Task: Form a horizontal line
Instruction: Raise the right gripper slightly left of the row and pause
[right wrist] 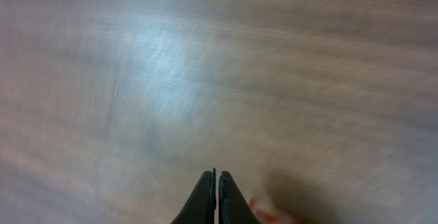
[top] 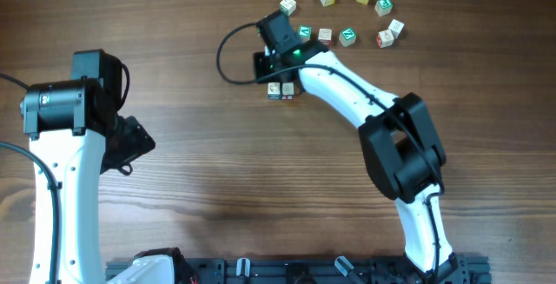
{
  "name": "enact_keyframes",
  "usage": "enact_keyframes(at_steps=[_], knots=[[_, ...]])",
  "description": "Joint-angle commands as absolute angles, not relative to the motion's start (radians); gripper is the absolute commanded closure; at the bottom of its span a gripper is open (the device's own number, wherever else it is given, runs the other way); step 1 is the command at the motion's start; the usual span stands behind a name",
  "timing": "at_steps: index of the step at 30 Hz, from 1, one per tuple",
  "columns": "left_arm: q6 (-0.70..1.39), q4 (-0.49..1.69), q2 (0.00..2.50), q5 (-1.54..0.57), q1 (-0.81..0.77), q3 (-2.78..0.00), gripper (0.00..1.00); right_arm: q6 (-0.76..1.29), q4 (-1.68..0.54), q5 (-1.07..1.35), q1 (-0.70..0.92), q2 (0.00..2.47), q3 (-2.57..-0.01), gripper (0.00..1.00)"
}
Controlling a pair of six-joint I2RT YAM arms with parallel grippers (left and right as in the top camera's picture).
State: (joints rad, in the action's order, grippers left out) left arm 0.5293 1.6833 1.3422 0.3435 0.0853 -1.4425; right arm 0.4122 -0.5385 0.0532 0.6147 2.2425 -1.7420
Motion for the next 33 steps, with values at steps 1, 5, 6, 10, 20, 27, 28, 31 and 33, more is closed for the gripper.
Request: enact_keyframes(at_steps=[1, 5, 6, 10, 20, 27, 28, 31, 33], knots=[[0.532, 1.684, 1.326, 0.356, 0.09, -1.438, 0.0, 0.376, -0.56, -0.009, 0.673, 2.263, -1.756, 0.95], [0.532, 1.684, 1.326, 0.356, 0.09, -1.438, 0.0, 0.409, -0.575, -0.019, 0.681, 2.27, -1.751, 0.95], [0.532, 1.684, 1.326, 0.356, 0.09, -1.438, 0.0, 0.42, -0.577, -0.027, 0.681, 2.27, -1.744, 0.95], [0.532, 1.684, 1.326, 0.356, 0.09, -1.438, 0.0, 0.425, -0.596, -0.048, 0.68, 2.271, -1.739, 0.96], [0.532, 1.684, 1.326, 0.356, 0.09, -1.438, 0.0, 0.465, -0.638, -0.102, 0.681, 2.271, -1.739, 0.95], [0.532, 1.684, 1.326, 0.356, 0.09, -1.438, 0.0, 0.472, -0.643, -0.123, 0.681, 2.271, -1.739, 0.96], [0.532, 1.684, 1.326, 0.356, 0.09, -1.438, 0.0, 0.472, -0.643, -0.124, 0.681, 2.271, -1.739, 0.95], [0.532, 1.684, 1.326, 0.356, 0.09, -1.438, 0.0, 0.472, -0.644, -0.124, 0.68, 2.271, -1.739, 0.95], [0.532, 1.684, 1.326, 0.356, 0.09, -1.438, 0.0, 0.473, -0.645, -0.13, 0.681, 2.271, -1.739, 0.96]])
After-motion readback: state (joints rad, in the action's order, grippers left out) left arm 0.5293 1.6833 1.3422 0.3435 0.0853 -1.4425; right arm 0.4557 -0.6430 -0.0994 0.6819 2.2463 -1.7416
